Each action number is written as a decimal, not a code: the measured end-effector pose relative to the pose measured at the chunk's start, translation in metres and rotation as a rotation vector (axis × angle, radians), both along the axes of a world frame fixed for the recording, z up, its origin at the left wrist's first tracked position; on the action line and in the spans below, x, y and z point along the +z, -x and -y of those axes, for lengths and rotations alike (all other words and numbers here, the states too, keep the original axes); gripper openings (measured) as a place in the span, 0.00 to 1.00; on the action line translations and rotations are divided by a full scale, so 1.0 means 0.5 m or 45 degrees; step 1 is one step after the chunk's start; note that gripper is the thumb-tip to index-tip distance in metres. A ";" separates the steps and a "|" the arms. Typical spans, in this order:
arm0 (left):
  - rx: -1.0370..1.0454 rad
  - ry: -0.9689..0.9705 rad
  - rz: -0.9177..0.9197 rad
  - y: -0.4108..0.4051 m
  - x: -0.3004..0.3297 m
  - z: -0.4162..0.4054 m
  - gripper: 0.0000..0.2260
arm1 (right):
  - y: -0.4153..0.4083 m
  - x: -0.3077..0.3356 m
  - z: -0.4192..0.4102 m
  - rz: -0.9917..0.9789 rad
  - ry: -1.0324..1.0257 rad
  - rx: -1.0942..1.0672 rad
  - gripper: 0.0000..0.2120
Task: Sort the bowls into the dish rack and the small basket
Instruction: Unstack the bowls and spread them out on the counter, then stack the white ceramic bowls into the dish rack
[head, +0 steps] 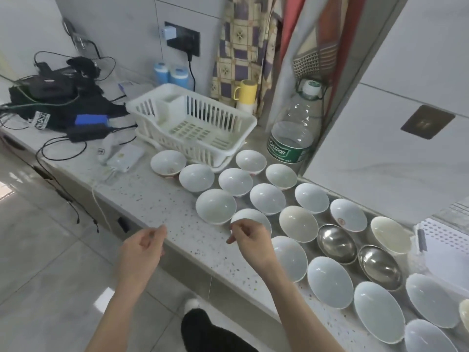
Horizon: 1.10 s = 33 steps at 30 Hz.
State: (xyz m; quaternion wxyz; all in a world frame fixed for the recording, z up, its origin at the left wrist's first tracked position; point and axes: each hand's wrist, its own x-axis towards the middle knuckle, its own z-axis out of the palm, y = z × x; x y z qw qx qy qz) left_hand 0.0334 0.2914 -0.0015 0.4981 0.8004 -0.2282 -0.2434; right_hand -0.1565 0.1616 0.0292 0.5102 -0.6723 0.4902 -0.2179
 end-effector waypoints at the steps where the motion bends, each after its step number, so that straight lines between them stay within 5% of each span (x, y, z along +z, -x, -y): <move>1: -0.006 0.010 -0.077 -0.018 -0.001 0.020 0.10 | -0.027 -0.002 0.009 0.040 -0.053 -0.017 0.12; 6: -0.247 -0.127 -0.176 -0.128 -0.004 0.107 0.04 | -0.191 -0.019 0.056 0.399 -0.514 -0.125 0.08; 15: -0.175 -0.221 -0.135 -0.383 0.025 0.204 0.05 | -0.421 -0.018 0.155 0.395 -0.660 -0.071 0.08; 20: -0.183 -0.301 -0.139 -0.442 0.005 0.254 0.08 | -0.481 -0.014 0.190 0.595 -1.008 -0.111 0.08; 25: -0.111 -0.382 -0.441 -0.487 -0.038 0.316 0.18 | -0.520 -0.047 0.173 0.519 -1.271 -0.123 0.14; 33: -0.405 -0.517 -0.631 -0.566 -0.085 0.401 0.34 | -0.591 -0.134 0.135 0.744 -1.567 -1.001 0.16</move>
